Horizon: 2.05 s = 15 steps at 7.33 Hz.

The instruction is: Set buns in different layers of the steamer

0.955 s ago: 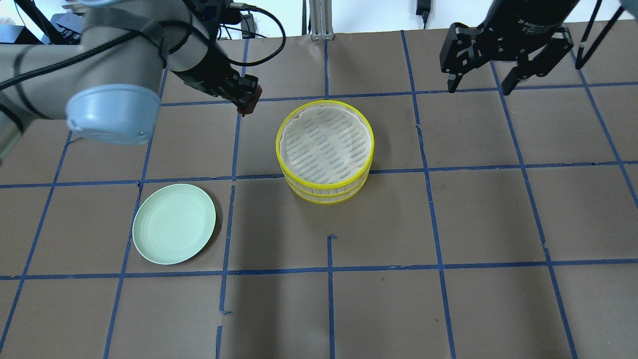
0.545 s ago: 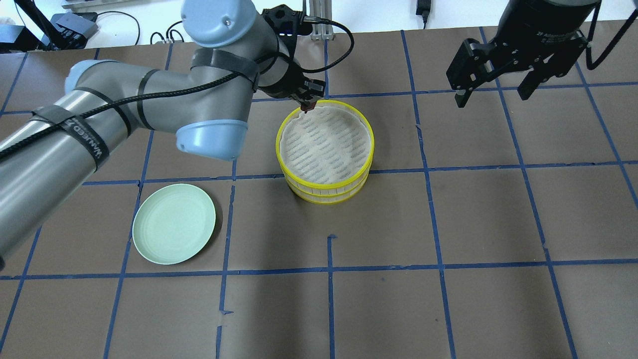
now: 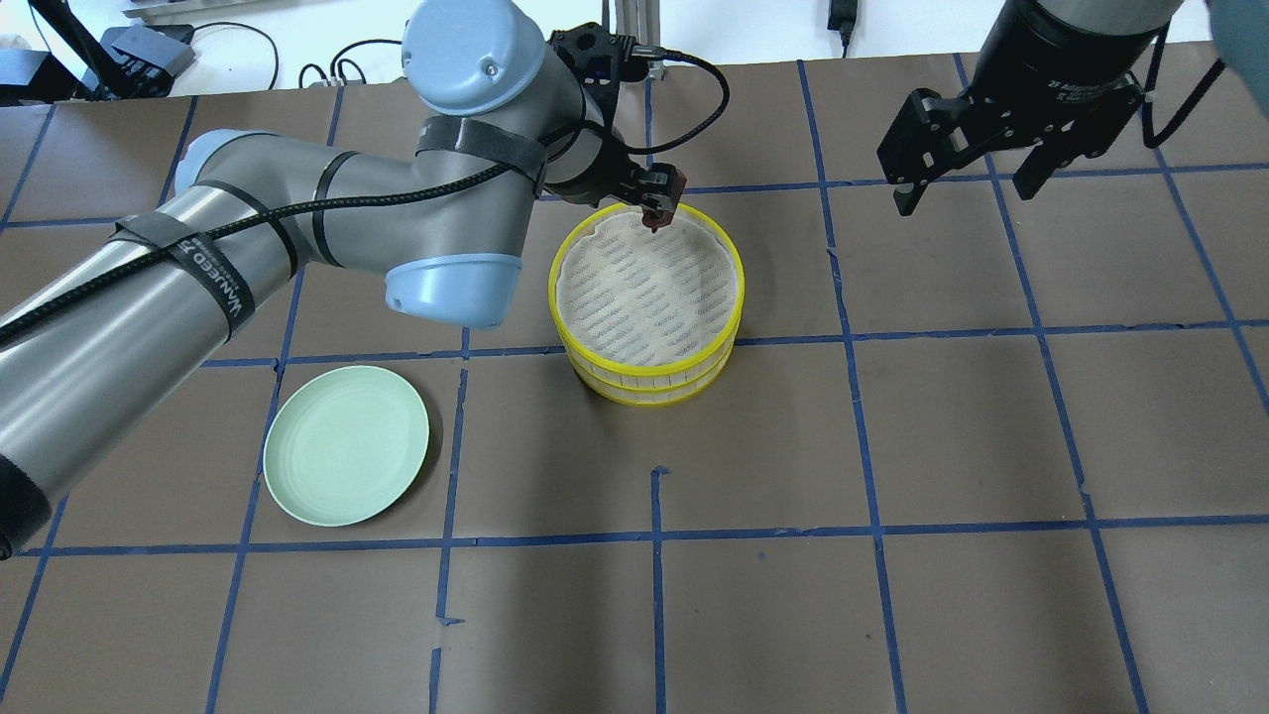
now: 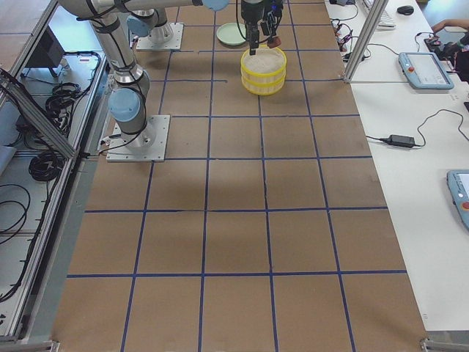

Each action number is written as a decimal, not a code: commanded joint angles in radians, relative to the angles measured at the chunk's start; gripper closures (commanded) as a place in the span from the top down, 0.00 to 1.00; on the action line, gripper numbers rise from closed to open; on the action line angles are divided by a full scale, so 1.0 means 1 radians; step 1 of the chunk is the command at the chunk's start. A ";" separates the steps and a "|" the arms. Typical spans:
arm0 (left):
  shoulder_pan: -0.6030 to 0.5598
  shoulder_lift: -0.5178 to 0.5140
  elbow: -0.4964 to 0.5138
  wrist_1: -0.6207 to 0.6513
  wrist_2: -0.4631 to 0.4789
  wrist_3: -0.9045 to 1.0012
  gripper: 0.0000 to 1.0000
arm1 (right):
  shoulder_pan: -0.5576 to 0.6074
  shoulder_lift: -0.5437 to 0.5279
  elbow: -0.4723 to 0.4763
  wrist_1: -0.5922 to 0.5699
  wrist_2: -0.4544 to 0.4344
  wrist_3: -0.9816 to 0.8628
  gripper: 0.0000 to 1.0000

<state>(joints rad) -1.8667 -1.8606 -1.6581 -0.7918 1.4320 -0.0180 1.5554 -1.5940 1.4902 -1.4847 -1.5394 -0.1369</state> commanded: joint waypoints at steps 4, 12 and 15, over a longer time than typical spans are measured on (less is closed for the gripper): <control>0.000 0.001 -0.002 0.000 0.001 0.001 1.00 | 0.000 -0.001 0.001 -0.003 0.002 0.000 1.00; 0.413 0.293 0.070 -0.834 0.110 0.132 1.00 | -0.003 0.000 -0.013 0.000 -0.002 0.007 1.00; 0.413 0.294 0.067 -0.831 0.108 0.130 1.00 | -0.005 0.026 -0.053 0.000 0.005 0.085 1.00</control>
<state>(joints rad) -1.4556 -1.5670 -1.5884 -1.6231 1.5401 0.1122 1.5504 -1.5784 1.4542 -1.4864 -1.5352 -0.0765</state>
